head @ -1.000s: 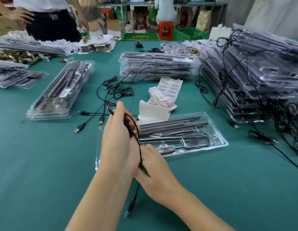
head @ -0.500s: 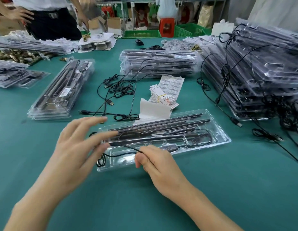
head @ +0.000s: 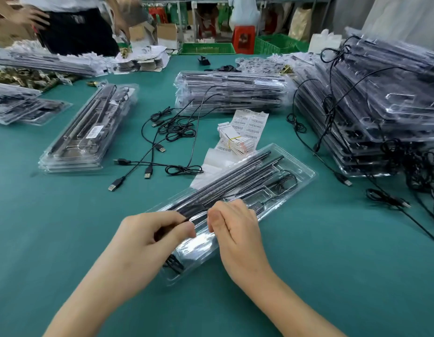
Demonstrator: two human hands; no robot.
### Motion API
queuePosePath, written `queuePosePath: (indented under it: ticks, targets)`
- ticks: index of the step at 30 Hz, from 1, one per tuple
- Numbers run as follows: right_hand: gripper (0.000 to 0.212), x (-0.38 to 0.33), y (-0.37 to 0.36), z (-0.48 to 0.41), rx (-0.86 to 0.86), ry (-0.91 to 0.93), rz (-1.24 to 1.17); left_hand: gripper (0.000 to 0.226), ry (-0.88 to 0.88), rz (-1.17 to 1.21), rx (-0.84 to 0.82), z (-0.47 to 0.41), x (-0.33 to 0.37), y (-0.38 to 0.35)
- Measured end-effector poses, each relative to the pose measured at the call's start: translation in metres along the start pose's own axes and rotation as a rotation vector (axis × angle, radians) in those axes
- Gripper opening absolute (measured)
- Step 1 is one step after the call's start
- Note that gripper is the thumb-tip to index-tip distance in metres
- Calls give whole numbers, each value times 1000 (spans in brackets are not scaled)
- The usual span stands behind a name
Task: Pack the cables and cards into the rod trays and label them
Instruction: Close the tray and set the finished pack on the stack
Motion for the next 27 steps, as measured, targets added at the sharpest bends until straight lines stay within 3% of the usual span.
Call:
queuePosePath:
  ticks: [5,8,11,17,20,23,27]
  targets:
    - [49,-2,-5,0,-13,-79,-111,53,46,151,-165,-8,7,2]
    - [41,-1,-1,-2,2,-178,-275,34,61,226,-246,-10,9,-16]
    - [35,0,5,-4,-8,-253,-444,7,97,227,-210,-8,7,-36]
    - [33,-4,9,0,-89,-419,-667,19,117,237,-89,-12,17,-55]
    - [34,-4,13,-3,-56,-425,-684,21,141,242,-3,-13,21,-59]
    - [35,-7,9,0,-94,-458,-806,11,142,254,-28,-15,25,-65]
    - [35,-5,7,3,-65,-426,-814,22,119,170,48,-16,28,-70]
Point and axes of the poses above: each hand's wrist, its own z-axis away from the middle knuckle, its own y-axis out of the back of the hand, x = y × z, the point moved 4 cm from there along -z, towards the middle knuckle, and after that the axes turned 11 degrees about -z, right-handed, at the moved point
